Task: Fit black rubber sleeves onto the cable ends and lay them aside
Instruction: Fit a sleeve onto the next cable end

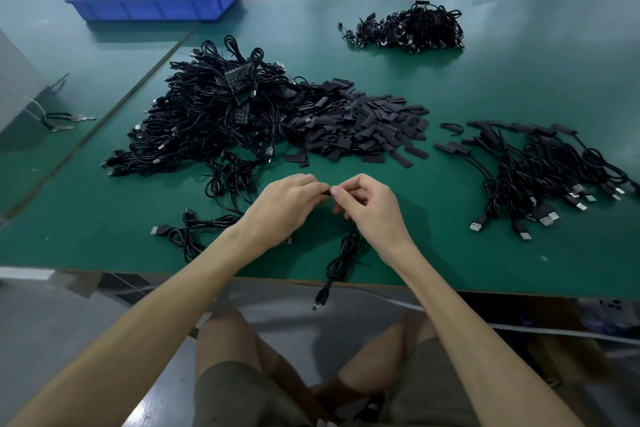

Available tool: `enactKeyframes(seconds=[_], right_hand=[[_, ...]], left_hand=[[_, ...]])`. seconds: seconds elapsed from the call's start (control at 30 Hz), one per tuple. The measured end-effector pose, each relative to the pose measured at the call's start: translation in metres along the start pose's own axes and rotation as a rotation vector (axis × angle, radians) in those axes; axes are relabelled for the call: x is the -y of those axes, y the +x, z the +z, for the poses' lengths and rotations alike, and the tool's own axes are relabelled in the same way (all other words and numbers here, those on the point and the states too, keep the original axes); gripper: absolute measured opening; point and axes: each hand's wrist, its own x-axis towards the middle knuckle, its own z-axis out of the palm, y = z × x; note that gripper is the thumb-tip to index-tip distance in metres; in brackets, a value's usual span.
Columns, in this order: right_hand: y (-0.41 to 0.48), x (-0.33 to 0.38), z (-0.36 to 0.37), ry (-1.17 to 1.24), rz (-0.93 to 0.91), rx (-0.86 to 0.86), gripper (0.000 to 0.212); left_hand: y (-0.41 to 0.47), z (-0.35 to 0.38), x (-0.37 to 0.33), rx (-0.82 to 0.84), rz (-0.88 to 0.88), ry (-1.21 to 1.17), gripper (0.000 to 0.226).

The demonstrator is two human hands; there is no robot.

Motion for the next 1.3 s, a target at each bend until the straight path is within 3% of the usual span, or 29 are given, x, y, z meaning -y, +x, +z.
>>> enactKeyframes(seconds=[0.27, 0.53, 0.8, 1.3], right_hand=[[0.0, 0.002, -0.001, 0.016, 0.009, 0.006, 0.008], [0.0, 0.001, -0.001, -0.013, 0.01, 0.014, 0.009], [0.001, 0.002, -0.001, 0.011, -0.004, 0.007, 0.006], [0.0, 0.001, -0.001, 0.027, 0.001, 0.023, 0.009]], left_hand=[[-0.003, 0.013, 0.009, -0.062, -0.17, -0.229, 0.016], [-0.006, 0.017, 0.011, -0.065, -0.19, -0.27, 0.017], [0.0, 0.019, 0.02, -0.029, -0.369, -0.542, 0.025], [-0.001, 0.02, 0.024, -0.076, -0.367, -0.673, 0.015]])
